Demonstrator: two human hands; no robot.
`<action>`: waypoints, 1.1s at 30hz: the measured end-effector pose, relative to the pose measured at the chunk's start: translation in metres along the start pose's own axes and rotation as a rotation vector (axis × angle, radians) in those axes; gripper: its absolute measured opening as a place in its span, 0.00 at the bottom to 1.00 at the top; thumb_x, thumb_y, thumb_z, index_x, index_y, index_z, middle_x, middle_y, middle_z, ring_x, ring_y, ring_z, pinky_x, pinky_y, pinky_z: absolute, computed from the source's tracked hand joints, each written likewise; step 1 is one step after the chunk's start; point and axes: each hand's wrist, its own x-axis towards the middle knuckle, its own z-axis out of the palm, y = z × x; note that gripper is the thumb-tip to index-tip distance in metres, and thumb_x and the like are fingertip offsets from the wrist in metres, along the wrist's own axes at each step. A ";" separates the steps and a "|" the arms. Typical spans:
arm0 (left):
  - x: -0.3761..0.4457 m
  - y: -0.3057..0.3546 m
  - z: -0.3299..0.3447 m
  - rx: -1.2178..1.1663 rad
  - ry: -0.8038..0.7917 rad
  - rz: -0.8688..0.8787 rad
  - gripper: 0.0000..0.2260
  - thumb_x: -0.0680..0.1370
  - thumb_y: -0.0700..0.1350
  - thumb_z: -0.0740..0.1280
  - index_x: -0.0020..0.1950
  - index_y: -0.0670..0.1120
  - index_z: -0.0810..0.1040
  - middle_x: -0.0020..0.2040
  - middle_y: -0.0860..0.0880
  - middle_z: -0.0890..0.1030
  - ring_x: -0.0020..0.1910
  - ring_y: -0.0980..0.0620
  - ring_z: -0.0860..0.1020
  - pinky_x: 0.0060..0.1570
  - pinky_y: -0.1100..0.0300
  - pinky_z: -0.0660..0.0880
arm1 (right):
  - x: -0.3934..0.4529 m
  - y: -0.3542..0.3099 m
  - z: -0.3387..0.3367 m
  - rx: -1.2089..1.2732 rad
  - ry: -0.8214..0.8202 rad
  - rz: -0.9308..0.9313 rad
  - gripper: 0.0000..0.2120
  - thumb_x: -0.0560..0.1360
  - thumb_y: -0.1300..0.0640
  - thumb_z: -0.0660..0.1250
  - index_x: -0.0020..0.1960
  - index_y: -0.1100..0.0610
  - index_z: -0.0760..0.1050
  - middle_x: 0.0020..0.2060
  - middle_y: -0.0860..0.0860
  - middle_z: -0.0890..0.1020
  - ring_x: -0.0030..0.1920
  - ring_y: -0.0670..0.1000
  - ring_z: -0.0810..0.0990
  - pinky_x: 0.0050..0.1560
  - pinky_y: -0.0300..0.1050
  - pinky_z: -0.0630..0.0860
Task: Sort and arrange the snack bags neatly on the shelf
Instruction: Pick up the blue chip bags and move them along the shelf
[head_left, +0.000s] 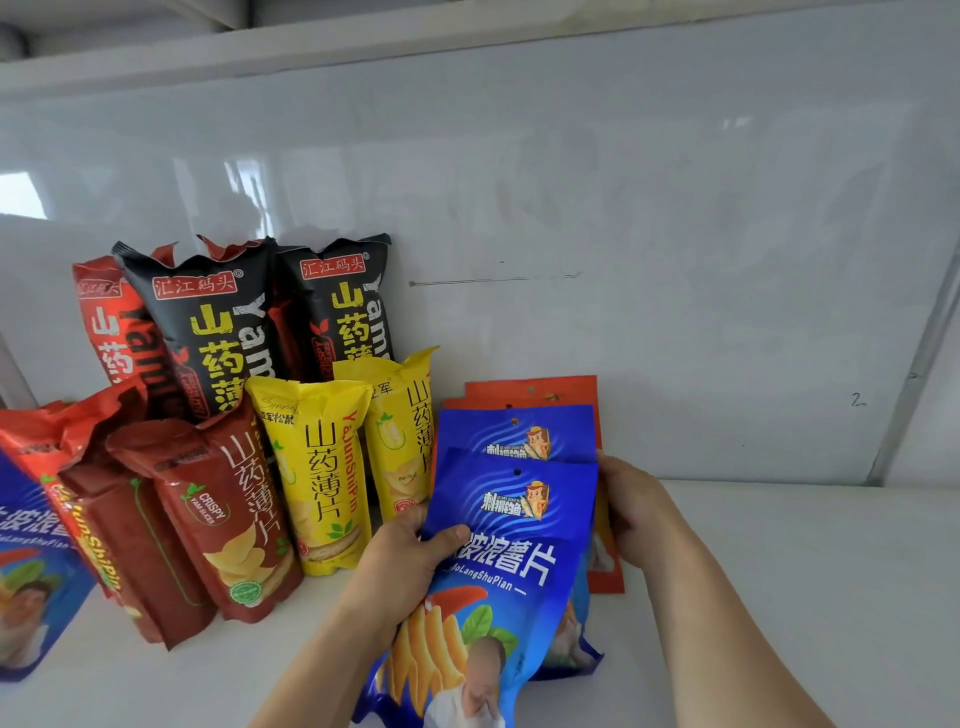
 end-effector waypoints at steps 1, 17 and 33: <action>-0.001 0.001 0.001 0.005 -0.014 -0.005 0.13 0.77 0.49 0.72 0.57 0.43 0.77 0.46 0.45 0.88 0.44 0.44 0.87 0.49 0.46 0.83 | -0.003 -0.002 0.001 0.040 -0.054 -0.008 0.18 0.79 0.48 0.65 0.61 0.61 0.77 0.50 0.60 0.86 0.51 0.60 0.85 0.59 0.61 0.78; 0.006 -0.004 0.006 0.065 0.119 0.044 0.13 0.76 0.49 0.74 0.55 0.44 0.78 0.44 0.48 0.88 0.41 0.48 0.87 0.45 0.48 0.84 | -0.028 -0.006 -0.002 -0.030 -0.573 -0.274 0.42 0.62 0.38 0.79 0.70 0.52 0.69 0.63 0.57 0.80 0.62 0.62 0.80 0.55 0.54 0.80; 0.000 0.001 0.032 -0.056 0.038 0.099 0.10 0.76 0.47 0.74 0.53 0.44 0.79 0.44 0.47 0.88 0.42 0.46 0.87 0.48 0.44 0.83 | -0.042 0.005 -0.012 -0.026 -0.150 -0.249 0.11 0.79 0.58 0.67 0.61 0.55 0.77 0.52 0.56 0.86 0.48 0.58 0.86 0.42 0.52 0.82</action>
